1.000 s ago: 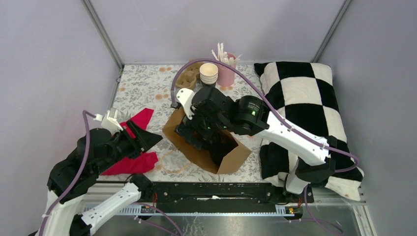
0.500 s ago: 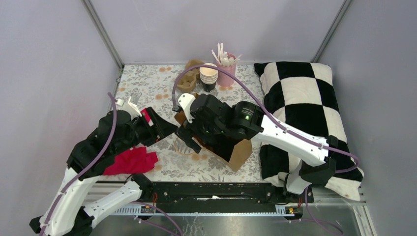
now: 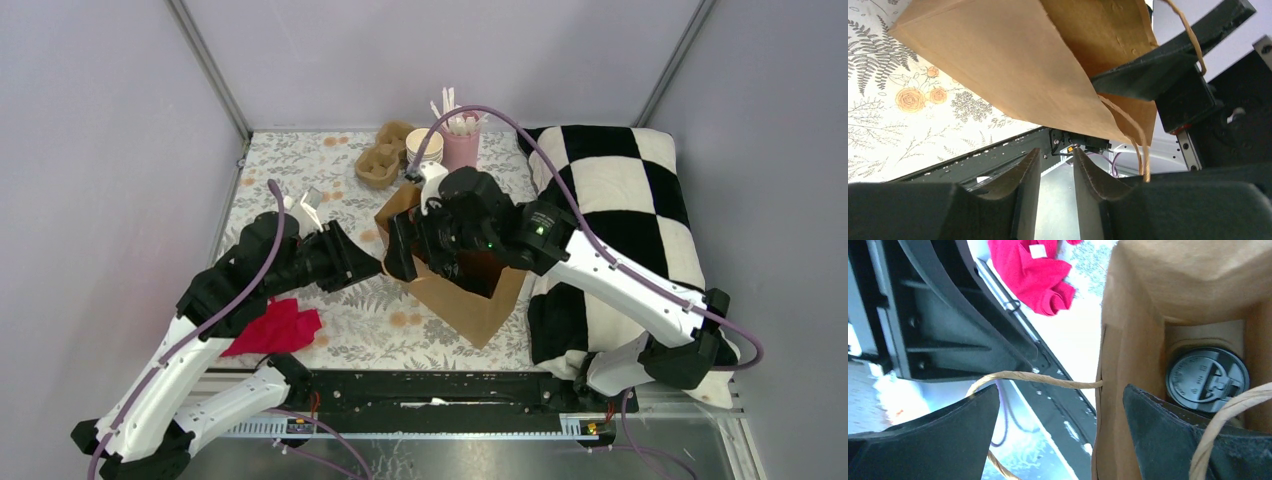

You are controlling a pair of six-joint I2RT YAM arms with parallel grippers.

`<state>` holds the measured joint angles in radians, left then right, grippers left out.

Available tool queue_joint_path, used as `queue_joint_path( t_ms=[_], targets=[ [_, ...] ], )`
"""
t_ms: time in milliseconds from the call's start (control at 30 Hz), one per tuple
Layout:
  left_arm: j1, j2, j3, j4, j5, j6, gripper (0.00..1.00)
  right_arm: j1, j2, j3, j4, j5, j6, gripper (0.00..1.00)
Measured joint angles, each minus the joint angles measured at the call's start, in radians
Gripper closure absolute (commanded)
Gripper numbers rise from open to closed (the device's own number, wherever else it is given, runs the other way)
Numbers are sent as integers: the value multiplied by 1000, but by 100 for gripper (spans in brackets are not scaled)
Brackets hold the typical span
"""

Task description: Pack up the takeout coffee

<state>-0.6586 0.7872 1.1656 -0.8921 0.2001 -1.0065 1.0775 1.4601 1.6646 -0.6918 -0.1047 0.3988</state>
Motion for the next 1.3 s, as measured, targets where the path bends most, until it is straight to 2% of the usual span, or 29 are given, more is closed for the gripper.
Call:
queue_joint_path(
  t_ms=[300, 733, 933, 1100, 1300],
  targets=[
    [0, 0, -18, 53, 28, -8, 68, -70, -36, -40, 159, -196, 216, 0],
    [0, -18, -18, 66, 27, -14, 68, -238, -143, -308, 443, -341, 668, 0],
    [0, -55, -18, 72, 16, -20, 54, -254, -145, -347, 609, -439, 869, 0],
    [0, -85, -18, 68, -7, -19, 51, -260, -149, -337, 693, -478, 1002, 0],
    [0, -94, -18, 61, -23, -19, 47, -267, -146, -270, 721, -492, 1037, 0]
  ],
)
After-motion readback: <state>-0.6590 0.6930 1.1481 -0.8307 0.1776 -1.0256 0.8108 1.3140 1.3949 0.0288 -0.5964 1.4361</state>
